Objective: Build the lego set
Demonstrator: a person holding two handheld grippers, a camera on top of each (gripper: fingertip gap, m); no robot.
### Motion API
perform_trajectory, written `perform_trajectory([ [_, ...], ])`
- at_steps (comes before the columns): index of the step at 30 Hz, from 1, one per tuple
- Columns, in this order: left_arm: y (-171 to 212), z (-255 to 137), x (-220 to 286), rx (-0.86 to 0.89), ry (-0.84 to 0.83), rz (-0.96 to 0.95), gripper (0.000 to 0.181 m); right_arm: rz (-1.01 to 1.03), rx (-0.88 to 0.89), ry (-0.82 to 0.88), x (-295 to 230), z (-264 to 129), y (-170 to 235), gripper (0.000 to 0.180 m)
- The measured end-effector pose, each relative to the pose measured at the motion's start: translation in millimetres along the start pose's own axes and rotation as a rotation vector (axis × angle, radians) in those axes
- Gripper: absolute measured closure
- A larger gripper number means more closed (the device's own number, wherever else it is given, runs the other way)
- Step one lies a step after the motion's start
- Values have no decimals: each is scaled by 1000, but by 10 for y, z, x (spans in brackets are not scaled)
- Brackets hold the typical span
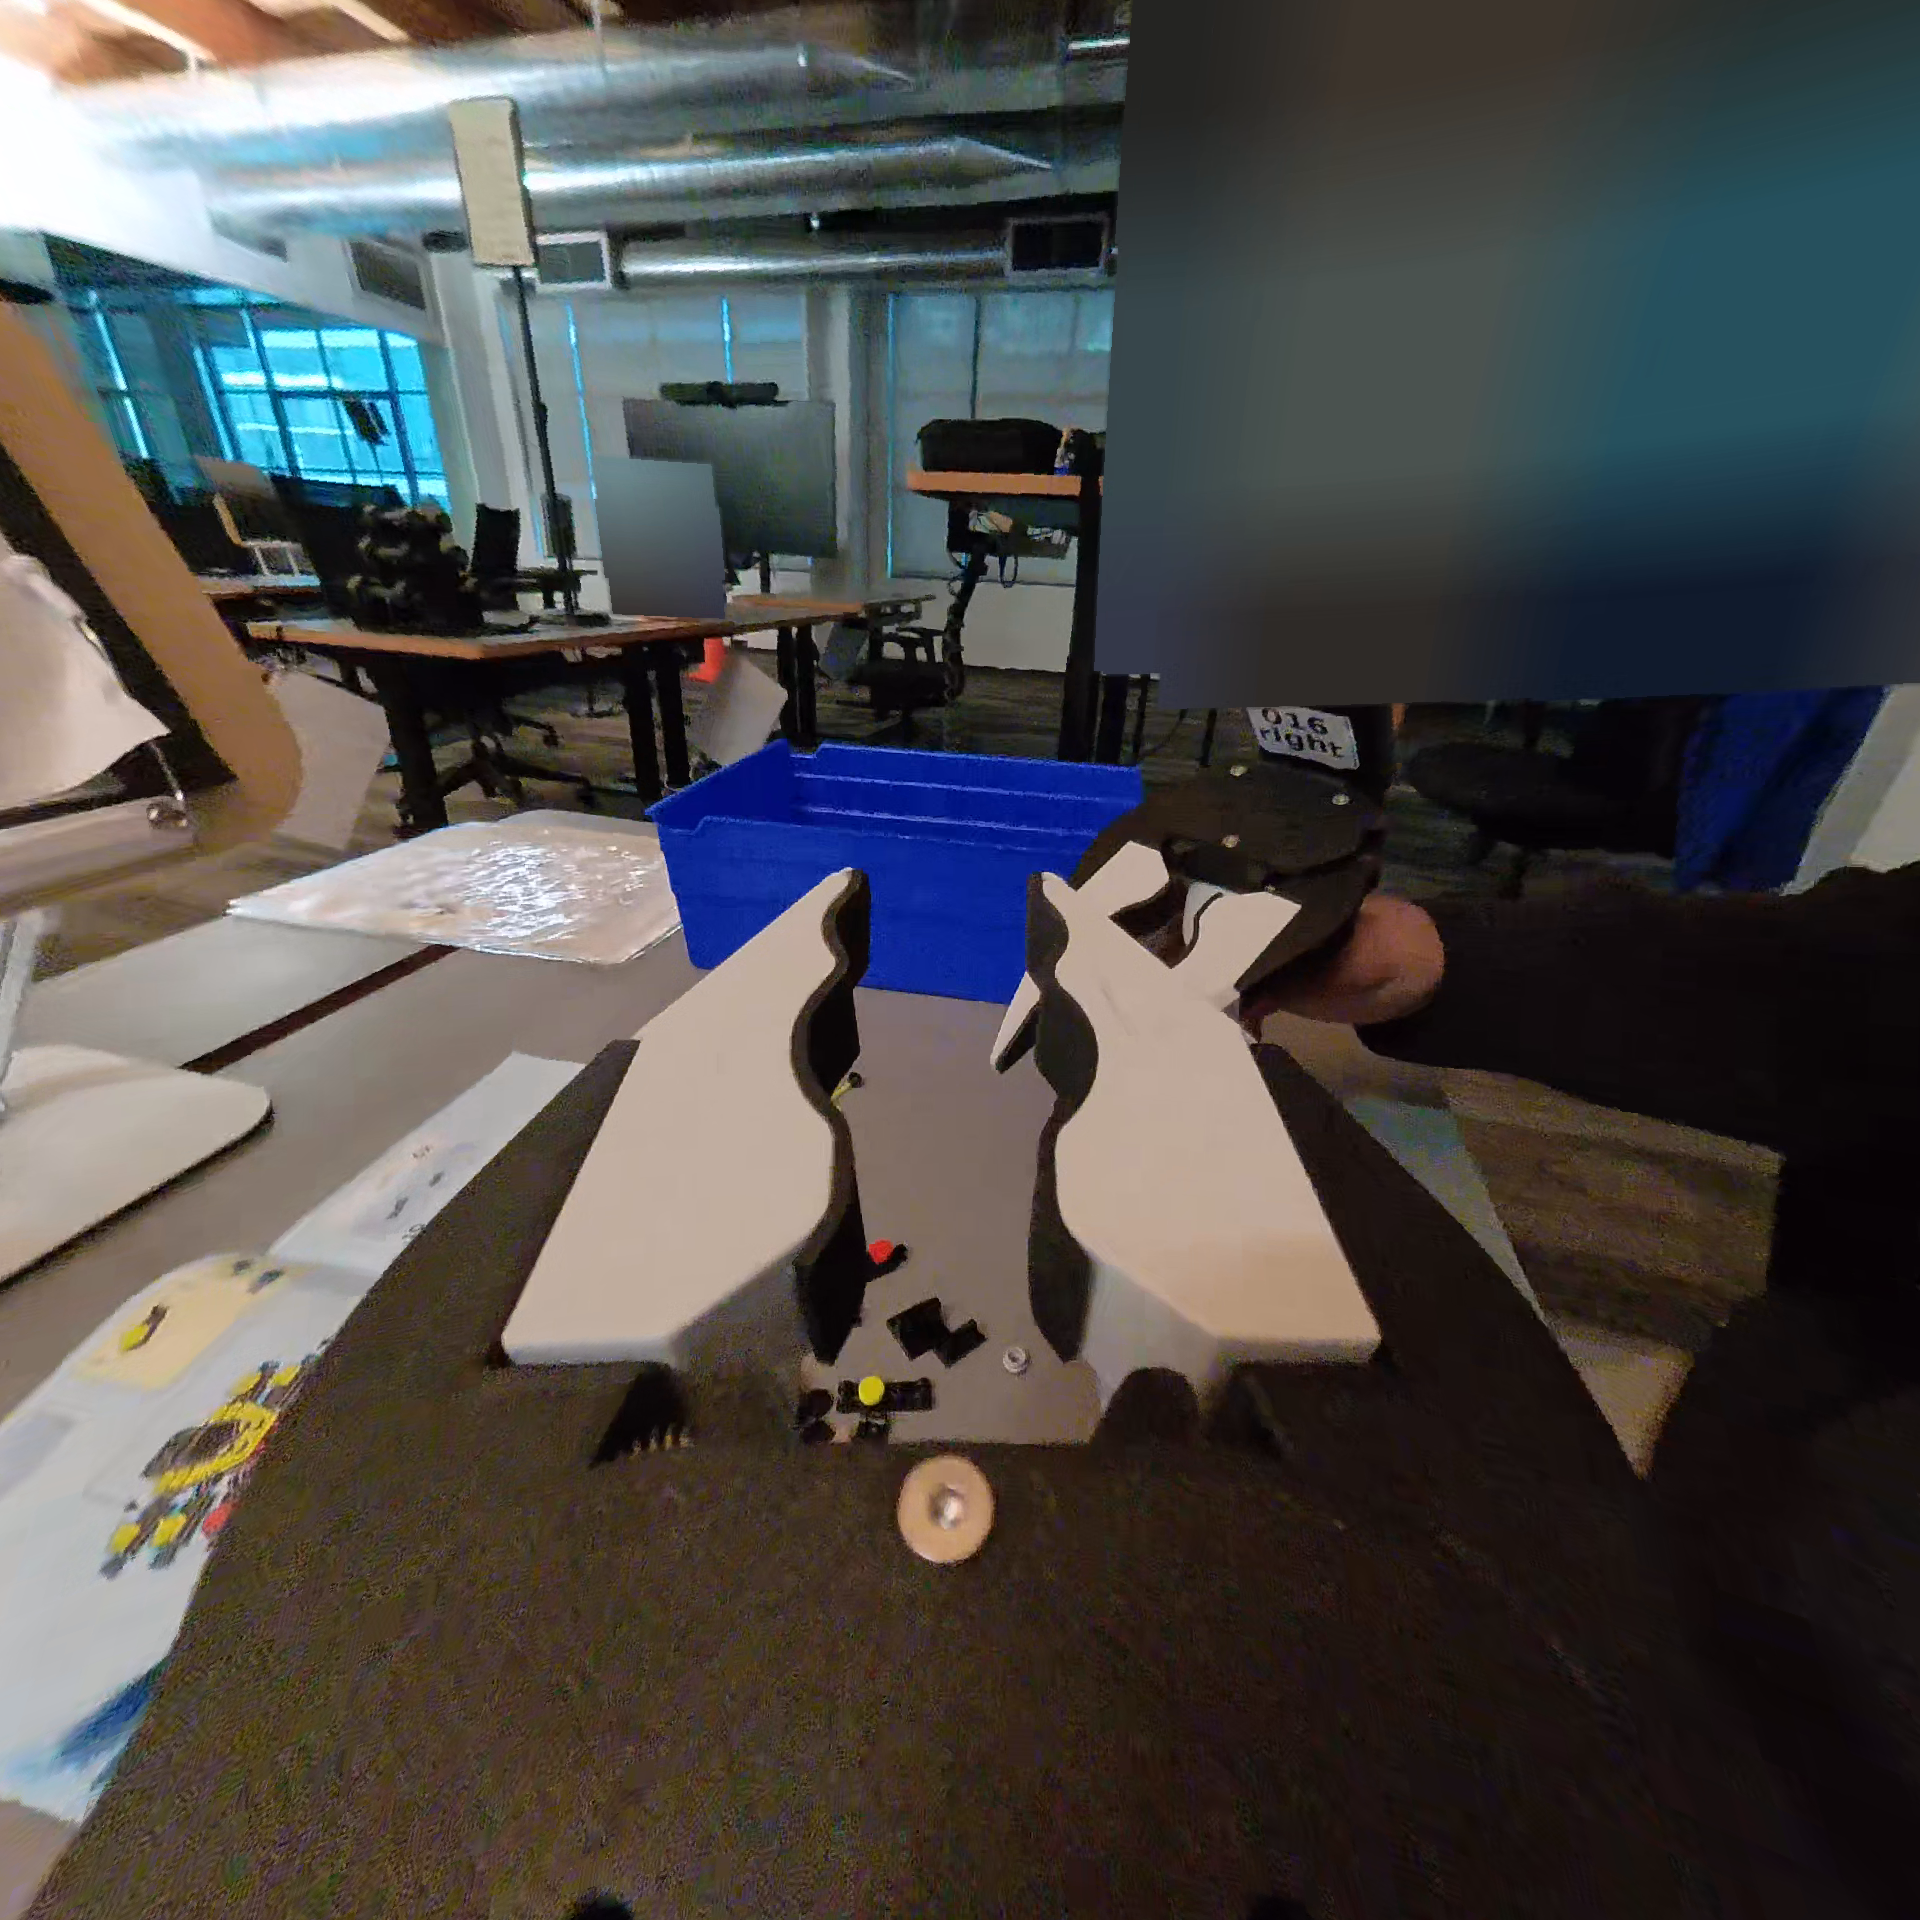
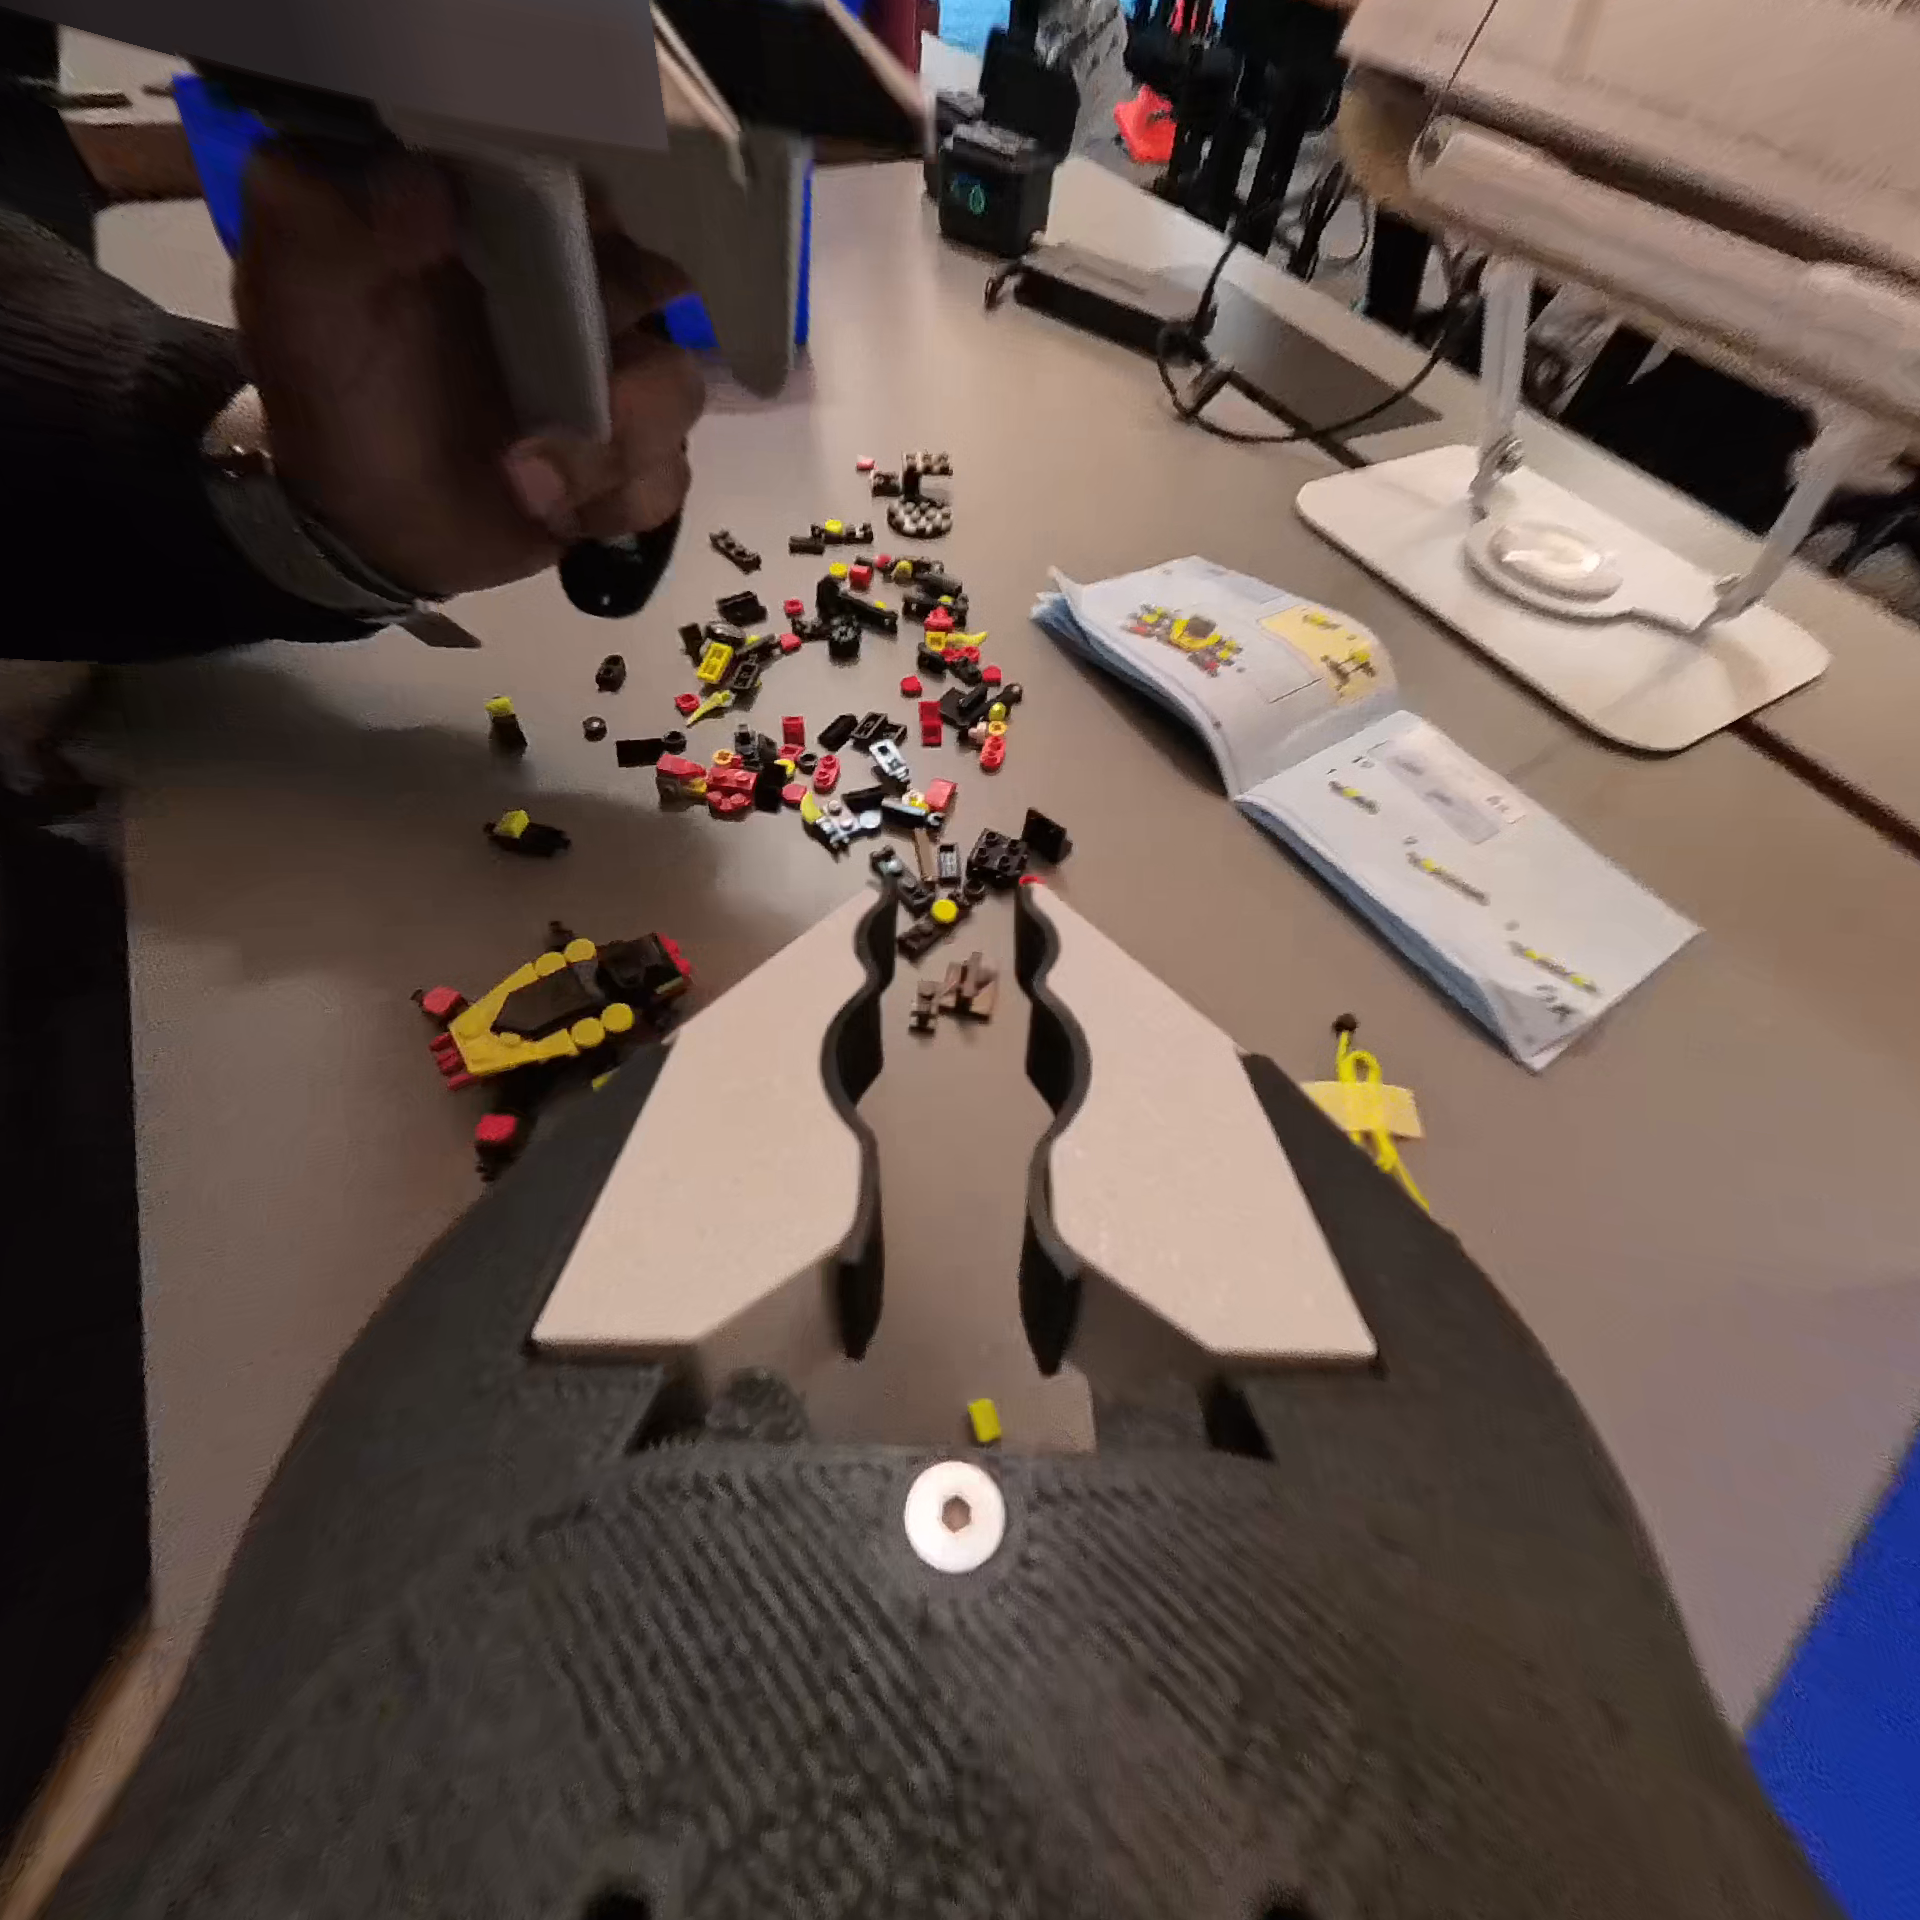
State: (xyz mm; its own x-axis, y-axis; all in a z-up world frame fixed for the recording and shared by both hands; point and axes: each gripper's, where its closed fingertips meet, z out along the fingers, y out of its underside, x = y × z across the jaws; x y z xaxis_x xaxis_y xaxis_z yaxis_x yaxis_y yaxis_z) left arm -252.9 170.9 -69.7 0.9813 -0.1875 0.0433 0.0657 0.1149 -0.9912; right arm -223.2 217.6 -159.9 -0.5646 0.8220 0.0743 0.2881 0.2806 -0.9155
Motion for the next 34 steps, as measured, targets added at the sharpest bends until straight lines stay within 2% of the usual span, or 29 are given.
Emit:
perform_trajectory([
  [2, 58, 106, 24, -26, 18, 6, 156, -32, 31, -21, -51, -54, -59, 158],
  [5, 83, 181, 101, -23, 54, -75, 156, -19, 11, -151, -318, -53, 24, 149],
  [8, 86, 195, 140, -29, 60, -128, 152, -8, -91, -271, -607, -12, 250, 145],
  [11, 254, 206, 124, -102, 48, -174, 149, -12, -254, -349, -816, 67, 566, 146],
  [16, 465, 221, 237, -206, 112, -238, 143, -116, -344, -360, -906, 235, 705, 153],
  [19, 534, 172, 211, -245, 82, -203, 142, -139, -383, -400, -962, 313, 764, 172],
  [20, 560, 149, 194, -258, 70, -201, 142, -155, -384, -409, -966, 322, 748, 173],
  [22, 590, 82, 113, -276, 15, -207, 141, -193, -372, -354, -848, 354, 663, 173],
  [25, 586, -58, -52, -263, -89, -256, 135, -266, -253, -213, -590, 372, 352, 173],
  [29, 638, -191, -125, -221, -77, -527, 109, -346, -99, -113, -482, 330, -54, 174],
  [32, 543, -277, -71, -92, 45, -808, 87, -451, -46, -38, -467, 253, -185, 174],
  [34, 453, -338, 66, -21, 213, -1022, 87, -503, -23, -20, -506, 181, -212, 174],
])
